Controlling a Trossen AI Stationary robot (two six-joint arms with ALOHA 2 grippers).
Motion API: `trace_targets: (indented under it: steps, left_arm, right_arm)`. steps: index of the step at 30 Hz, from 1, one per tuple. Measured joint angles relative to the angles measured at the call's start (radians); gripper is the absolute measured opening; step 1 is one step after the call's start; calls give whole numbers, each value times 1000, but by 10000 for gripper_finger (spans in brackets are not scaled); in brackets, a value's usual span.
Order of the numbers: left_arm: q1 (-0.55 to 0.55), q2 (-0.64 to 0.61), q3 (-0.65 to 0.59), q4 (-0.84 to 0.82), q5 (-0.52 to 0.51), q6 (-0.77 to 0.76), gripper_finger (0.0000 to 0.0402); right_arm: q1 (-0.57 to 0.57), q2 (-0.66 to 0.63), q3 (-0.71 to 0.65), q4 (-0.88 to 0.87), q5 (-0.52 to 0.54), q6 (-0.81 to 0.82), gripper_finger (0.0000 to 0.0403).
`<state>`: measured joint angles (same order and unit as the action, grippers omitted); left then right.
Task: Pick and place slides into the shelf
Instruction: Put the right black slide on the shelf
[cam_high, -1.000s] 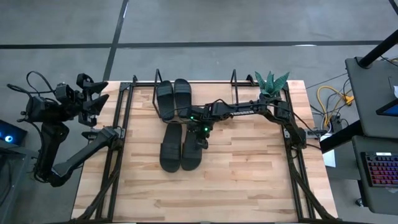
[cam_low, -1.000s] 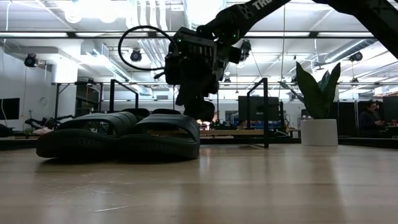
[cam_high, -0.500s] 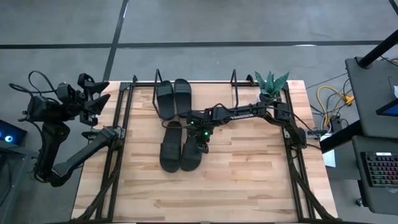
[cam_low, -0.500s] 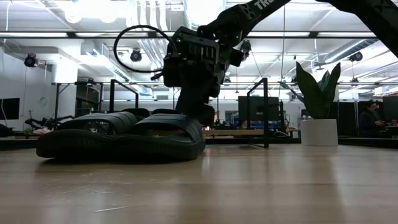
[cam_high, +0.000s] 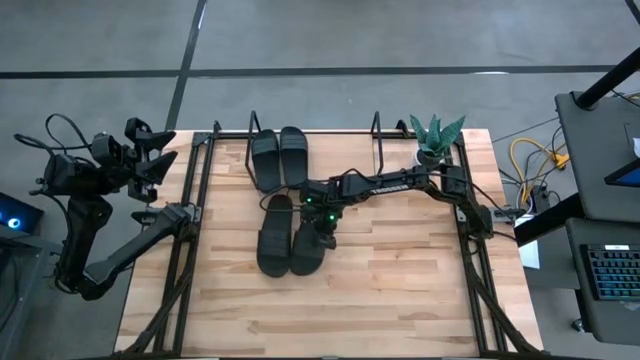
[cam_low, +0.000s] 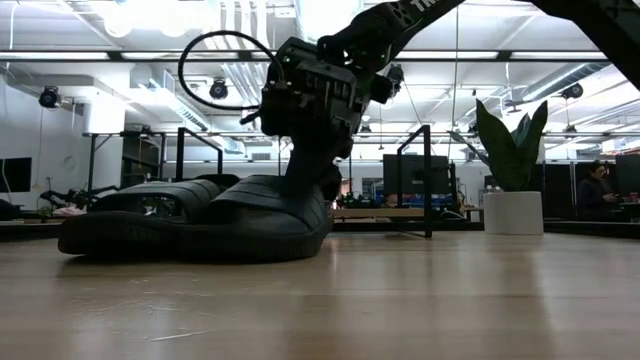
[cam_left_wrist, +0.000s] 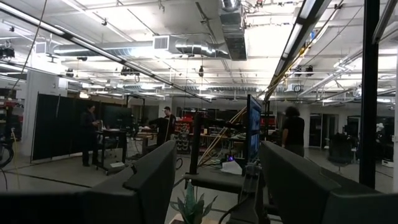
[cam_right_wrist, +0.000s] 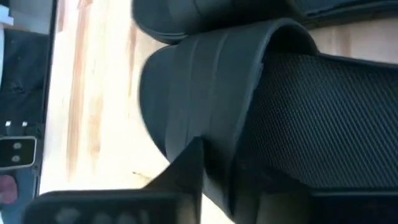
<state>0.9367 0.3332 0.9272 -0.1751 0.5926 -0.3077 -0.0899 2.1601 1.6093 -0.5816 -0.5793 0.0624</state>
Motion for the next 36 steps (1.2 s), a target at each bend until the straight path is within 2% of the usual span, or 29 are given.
trace_targets:
  steps: [3,15,36]
  left_arm:
    - [0,0,0,0,0,0,217]
    - [0,0,0,0,1,-1,217]
    - [0,0,0,0,4,-4,217]
  right_arm:
    - [3,-1,0,0,-3,-30,16]
    - [5,-41,0,-28,-41,-22,12]
    - [-22,-349,7,-141,-56,-82,13]
